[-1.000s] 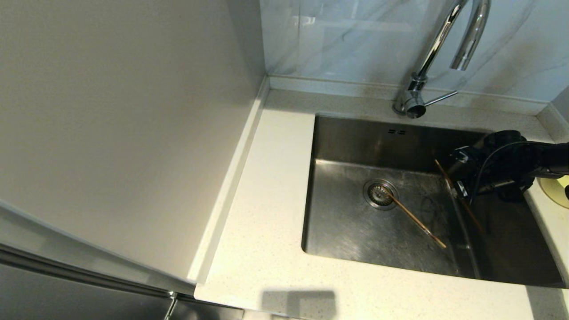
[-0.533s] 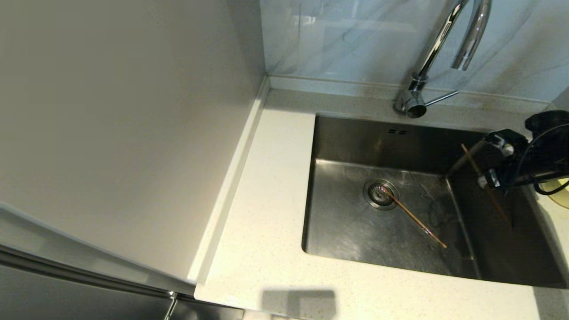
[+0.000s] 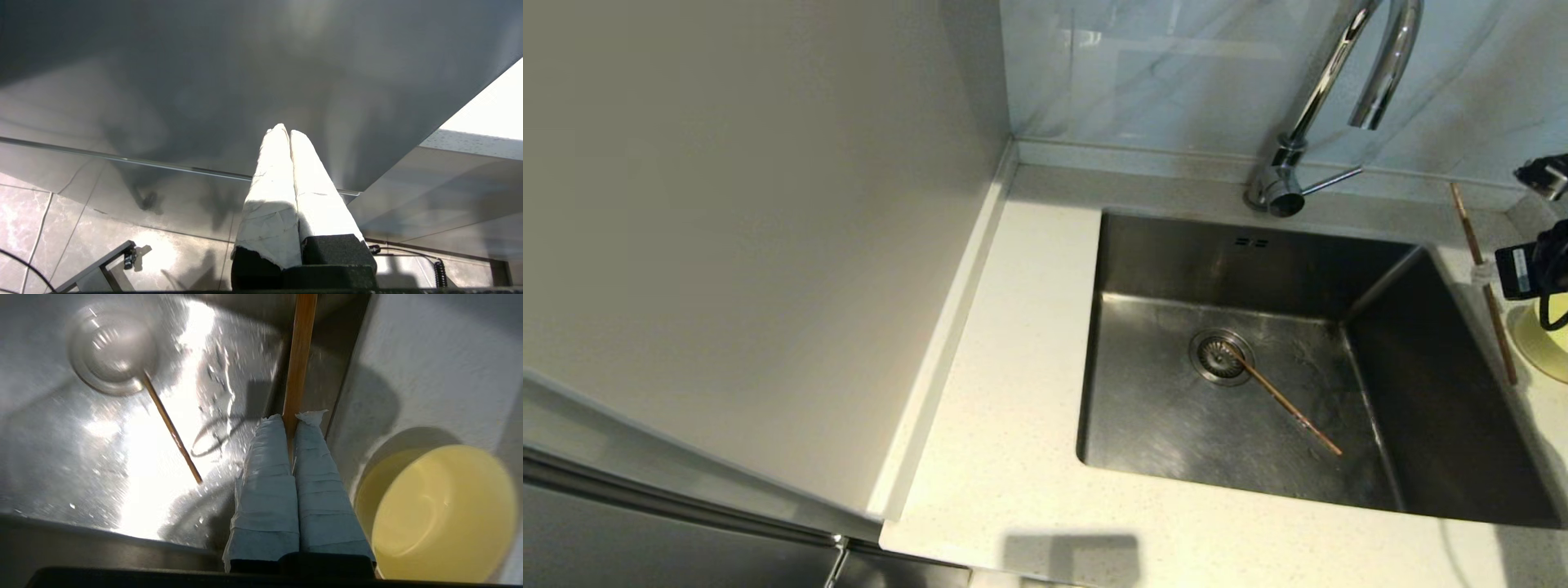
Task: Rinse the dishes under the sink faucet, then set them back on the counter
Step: Put the chopsticks back to the table from the sink
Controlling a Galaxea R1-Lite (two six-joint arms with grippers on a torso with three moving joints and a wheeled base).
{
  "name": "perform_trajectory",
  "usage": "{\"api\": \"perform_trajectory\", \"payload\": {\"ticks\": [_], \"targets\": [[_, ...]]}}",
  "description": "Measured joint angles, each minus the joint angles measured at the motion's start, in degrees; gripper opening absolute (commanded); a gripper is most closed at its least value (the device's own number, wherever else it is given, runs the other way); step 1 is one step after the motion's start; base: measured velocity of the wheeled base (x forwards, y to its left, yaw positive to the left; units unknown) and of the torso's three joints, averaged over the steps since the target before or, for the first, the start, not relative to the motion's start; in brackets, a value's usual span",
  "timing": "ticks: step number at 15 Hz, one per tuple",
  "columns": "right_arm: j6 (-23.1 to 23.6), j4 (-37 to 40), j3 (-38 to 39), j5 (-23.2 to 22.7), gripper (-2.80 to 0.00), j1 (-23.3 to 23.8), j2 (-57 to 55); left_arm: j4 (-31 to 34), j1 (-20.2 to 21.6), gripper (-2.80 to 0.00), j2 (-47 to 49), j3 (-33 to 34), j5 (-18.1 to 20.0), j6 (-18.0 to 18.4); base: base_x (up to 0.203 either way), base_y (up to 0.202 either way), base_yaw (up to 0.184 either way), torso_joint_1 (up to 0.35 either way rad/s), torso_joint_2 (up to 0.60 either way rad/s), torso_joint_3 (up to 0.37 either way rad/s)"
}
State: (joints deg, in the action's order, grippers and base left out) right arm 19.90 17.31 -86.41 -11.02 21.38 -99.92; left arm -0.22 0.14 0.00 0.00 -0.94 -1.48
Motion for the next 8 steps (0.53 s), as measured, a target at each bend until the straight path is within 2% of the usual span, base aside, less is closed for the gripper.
{"api": "perform_trajectory", "payload": {"ticks": [4, 8], "targets": [[1.59, -0.2, -3.07, 2.43, -2.8, 2.18, 3.38, -0.02, 0.02, -2.8, 0.0, 0.0, 0.0, 0.02, 0.0, 0.0, 0.0, 0.0, 0.0, 0.0], [9.73, -0.01, -5.13, 5.63, -2.8, 7.73, 3.8, -0.02, 0.02, -2.8, 0.0, 0.0, 0.0, 0.02, 0.0, 0.0, 0.0, 0.0, 0.0, 0.0]]}}
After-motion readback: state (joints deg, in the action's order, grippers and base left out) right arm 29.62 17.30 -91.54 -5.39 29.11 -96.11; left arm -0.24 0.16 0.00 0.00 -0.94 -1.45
